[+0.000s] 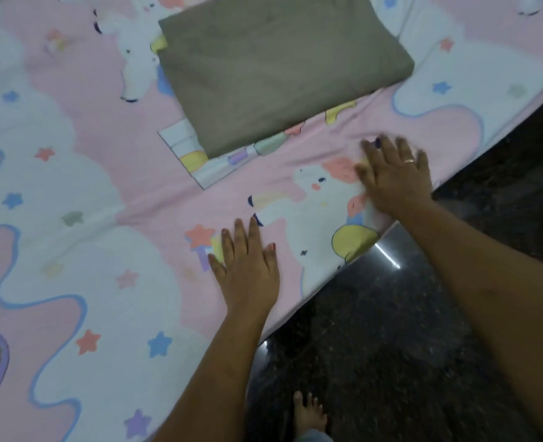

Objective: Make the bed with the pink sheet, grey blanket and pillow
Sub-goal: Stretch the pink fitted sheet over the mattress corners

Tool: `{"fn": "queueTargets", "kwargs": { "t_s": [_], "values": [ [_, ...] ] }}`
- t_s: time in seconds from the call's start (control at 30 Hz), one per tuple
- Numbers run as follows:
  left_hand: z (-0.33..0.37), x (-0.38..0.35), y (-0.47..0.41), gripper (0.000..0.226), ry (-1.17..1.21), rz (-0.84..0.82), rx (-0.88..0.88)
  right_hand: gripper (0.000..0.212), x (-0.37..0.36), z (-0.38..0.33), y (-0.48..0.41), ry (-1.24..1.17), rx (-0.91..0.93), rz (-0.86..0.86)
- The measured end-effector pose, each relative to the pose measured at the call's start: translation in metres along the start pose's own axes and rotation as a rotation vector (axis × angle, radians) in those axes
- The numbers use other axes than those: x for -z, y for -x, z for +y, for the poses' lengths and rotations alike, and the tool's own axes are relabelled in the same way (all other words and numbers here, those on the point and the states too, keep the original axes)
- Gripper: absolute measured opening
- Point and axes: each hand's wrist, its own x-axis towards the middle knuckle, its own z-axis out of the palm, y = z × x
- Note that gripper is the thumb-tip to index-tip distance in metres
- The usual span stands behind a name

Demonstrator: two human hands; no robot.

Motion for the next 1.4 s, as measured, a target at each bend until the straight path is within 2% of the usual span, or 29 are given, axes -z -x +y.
{"fn": "queueTargets", "kwargs": {
  "t_s": [0.07,0.17,0.2,0.27,0.33,0.4,0.47,0.53,0.57,0.63,0.7,0.77,0.87,0.93,1.0,1.1,1.23,1.3,1.4],
  "values": [
    [0.014,0.002,-0.004,0.059,0.004,-0.028,-0.002,0.062,0.004,-0.022,-0.002,0.013,0.036,0.066],
    [0.035,0.003,-0.013,0.06,0.013,-0.077,0.032,0.073,-0.006,-0.066,0.016,0.0,0.388,-0.108],
    [0.039,0.004,-0.016,0.06,0.007,-0.079,0.037,0.072,-0.007,-0.073,0.021,-0.016,0.452,-0.141],
    [0.044,0.013,-0.024,0.059,0.022,-0.024,0.04,0.072,-0.003,-0.067,0.015,-0.009,0.451,-0.203],
    [0.046,0.03,-0.04,0.046,0.137,0.052,0.091,0.072,0.001,-0.049,-0.011,0.018,0.376,-0.208],
    [0.05,0.045,-0.066,0.033,0.314,0.114,0.163,0.072,0.013,-0.031,-0.047,-0.002,0.215,-0.213],
    [0.062,0.06,-0.104,0.026,0.626,0.11,0.25,0.075,0.031,-0.017,-0.089,-0.212,0.04,-0.077],
    [0.083,0.07,-0.147,0.026,1.07,-0.012,0.384,0.061,0.057,-0.015,-0.133,-0.549,-0.181,0.075],
    [0.092,0.074,-0.166,0.03,1.247,-0.065,0.483,0.054,0.062,-0.016,-0.153,-0.629,-0.283,0.128],
    [0.103,0.082,-0.19,0.046,1.462,-0.156,0.689,0.05,0.075,-0.021,-0.181,-0.471,-0.343,0.151],
    [0.113,0.096,-0.199,0.057,1.602,-0.303,0.79,0.059,0.085,-0.02,-0.205,-0.366,-0.337,0.112],
    [0.12,0.105,-0.206,0.063,1.624,-0.443,0.837,0.078,0.087,-0.013,-0.226,-0.39,-0.373,-0.023],
    [0.134,0.103,-0.223,0.072,1.607,-0.518,0.898,0.099,0.088,-0.008,-0.251,-0.504,-0.428,-0.187],
    [0.141,0.1,-0.237,0.071,1.618,-0.489,0.944,0.098,0.09,-0.012,-0.265,-0.646,-0.437,-0.236],
    [0.148,0.099,-0.25,0.065,1.592,-0.474,0.972,0.08,0.095,-0.02,-0.285,-0.792,-0.36,-0.257],
    [0.155,0.108,-0.276,0.061,1.54,-0.502,0.948,0.051,0.115,-0.04,-0.311,-0.763,-0.091,-0.114],
    [0.183,0.136,-0.318,0.05,1.607,-0.368,0.744,0.042,0.161,-0.052,-0.347,-0.726,0.131,0.201],
    [0.199,0.142,-0.339,0.05,1.55,-0.301,0.615,0.05,0.174,-0.04,-0.366,-0.696,0.125,0.249],
    [0.218,0.135,-0.352,0.07,1.356,-0.171,0.553,0.065,0.174,-0.012,-0.384,-0.599,-0.092,0.169]
  ]
}}
